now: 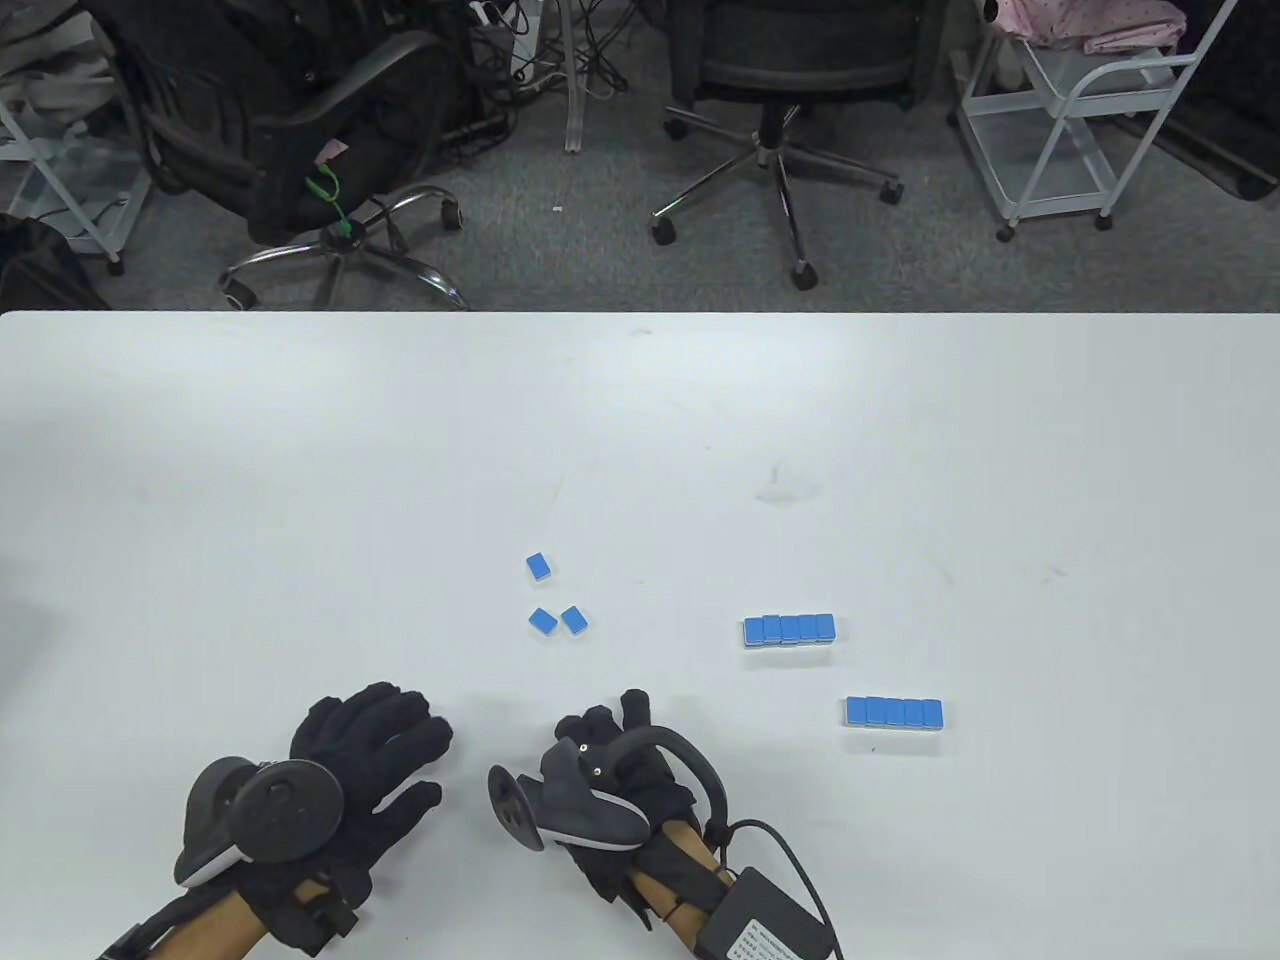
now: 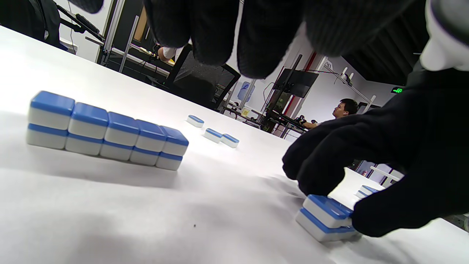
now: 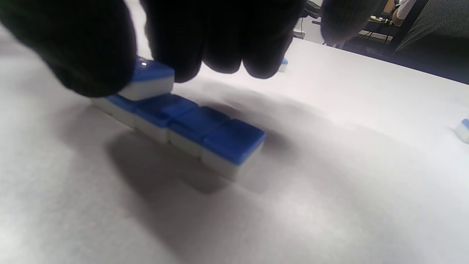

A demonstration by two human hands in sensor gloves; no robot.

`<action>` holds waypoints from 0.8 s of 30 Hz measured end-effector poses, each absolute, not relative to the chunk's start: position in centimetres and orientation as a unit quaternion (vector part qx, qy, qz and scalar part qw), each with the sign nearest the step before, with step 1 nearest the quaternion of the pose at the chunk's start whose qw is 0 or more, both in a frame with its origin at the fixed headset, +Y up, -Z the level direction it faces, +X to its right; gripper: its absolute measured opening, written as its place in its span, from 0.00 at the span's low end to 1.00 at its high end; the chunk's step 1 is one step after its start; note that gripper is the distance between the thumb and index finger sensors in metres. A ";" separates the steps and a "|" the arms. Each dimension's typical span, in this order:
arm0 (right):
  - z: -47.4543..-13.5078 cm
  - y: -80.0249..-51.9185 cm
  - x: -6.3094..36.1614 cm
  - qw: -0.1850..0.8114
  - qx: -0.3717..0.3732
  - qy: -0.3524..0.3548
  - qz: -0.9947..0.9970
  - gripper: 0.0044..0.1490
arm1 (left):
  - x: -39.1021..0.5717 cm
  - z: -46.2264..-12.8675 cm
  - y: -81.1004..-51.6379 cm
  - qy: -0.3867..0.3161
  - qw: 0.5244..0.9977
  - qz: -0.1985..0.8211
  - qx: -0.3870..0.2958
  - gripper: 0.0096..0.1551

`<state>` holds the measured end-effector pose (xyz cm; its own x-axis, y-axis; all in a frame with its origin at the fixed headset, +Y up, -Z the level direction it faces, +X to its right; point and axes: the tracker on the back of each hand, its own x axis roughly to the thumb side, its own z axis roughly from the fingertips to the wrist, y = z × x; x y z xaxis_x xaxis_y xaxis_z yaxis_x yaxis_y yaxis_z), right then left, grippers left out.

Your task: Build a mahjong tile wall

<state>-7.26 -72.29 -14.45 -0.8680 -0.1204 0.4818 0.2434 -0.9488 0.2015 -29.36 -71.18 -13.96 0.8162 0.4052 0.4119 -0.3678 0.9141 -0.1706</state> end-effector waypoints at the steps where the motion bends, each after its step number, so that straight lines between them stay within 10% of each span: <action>1: -14.4 -72.1 -7.2 0.096 -0.239 -0.129 -0.958 0.38 | -29.4 -13.9 -71.2 -0.225 0.952 0.203 -0.042 0.35; 24: -25.2 -73.8 -4.5 0.030 -0.036 -0.170 -0.984 0.50 | -29.3 -13.6 -71.1 -0.229 0.952 0.201 -0.040 0.35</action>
